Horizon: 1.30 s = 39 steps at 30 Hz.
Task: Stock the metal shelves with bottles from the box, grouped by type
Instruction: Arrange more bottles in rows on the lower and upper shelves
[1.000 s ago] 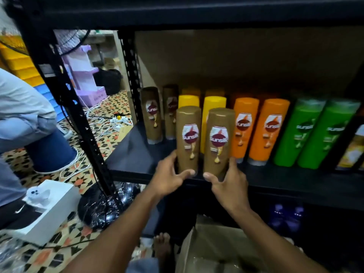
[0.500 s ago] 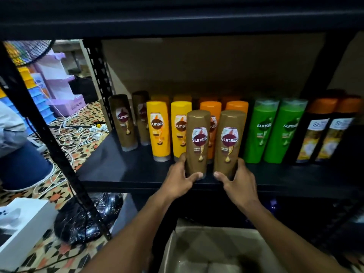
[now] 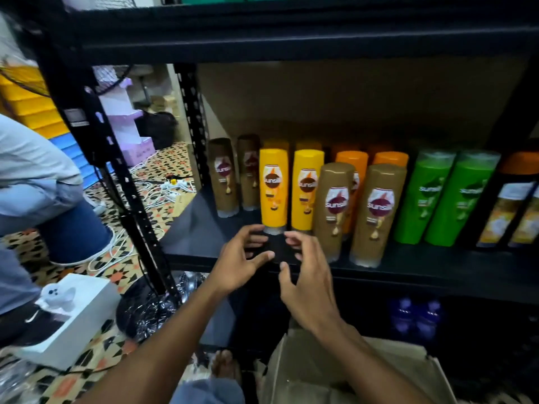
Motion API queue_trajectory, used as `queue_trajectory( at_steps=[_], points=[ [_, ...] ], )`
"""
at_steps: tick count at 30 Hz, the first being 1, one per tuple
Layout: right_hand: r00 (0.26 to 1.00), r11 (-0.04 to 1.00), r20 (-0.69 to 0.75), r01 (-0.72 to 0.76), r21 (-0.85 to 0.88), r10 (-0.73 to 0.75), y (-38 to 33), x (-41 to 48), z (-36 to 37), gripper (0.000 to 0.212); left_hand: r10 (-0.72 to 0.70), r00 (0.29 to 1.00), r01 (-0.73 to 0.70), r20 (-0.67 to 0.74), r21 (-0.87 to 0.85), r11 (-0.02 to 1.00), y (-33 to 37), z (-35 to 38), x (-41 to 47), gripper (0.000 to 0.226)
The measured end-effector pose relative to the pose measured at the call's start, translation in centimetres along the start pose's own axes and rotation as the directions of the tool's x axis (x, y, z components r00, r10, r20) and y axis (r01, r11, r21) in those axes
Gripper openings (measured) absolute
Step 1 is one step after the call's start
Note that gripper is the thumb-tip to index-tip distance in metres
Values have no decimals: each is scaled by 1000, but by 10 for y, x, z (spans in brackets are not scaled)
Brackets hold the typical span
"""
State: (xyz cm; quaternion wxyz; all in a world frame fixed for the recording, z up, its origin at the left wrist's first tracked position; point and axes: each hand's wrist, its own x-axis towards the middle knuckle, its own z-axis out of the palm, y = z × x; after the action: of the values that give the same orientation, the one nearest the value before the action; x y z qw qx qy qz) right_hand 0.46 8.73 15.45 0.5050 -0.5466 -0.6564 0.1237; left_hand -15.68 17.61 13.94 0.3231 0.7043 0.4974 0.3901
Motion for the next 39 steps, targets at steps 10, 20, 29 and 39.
queue_trajectory(
  at_steps=[10, 20, 29, 39],
  points=[
    [960, 983, 216, -167, -72, 179, -17, 74, 125, 75, -56, 961, 69, -271, 39, 997, -72, -76, 53, 59],
    [938, 916, 77, -308, -259, 337, 27, 138, 187, 99, -70, 964, 43, -256, -108, 993, -94, -77, 123, 70],
    [920, 906, 8, -384, -181, 391, 40, 168, 212, 103, -54, 976, 45, -209, -47, 998, -108, -86, 138, 59],
    [856, 880, -239, -475, -13, 459, 47, 206, 231, 93, -45, 929, 33, -367, -39, 999, -119, -102, 116, 45]
  ],
)
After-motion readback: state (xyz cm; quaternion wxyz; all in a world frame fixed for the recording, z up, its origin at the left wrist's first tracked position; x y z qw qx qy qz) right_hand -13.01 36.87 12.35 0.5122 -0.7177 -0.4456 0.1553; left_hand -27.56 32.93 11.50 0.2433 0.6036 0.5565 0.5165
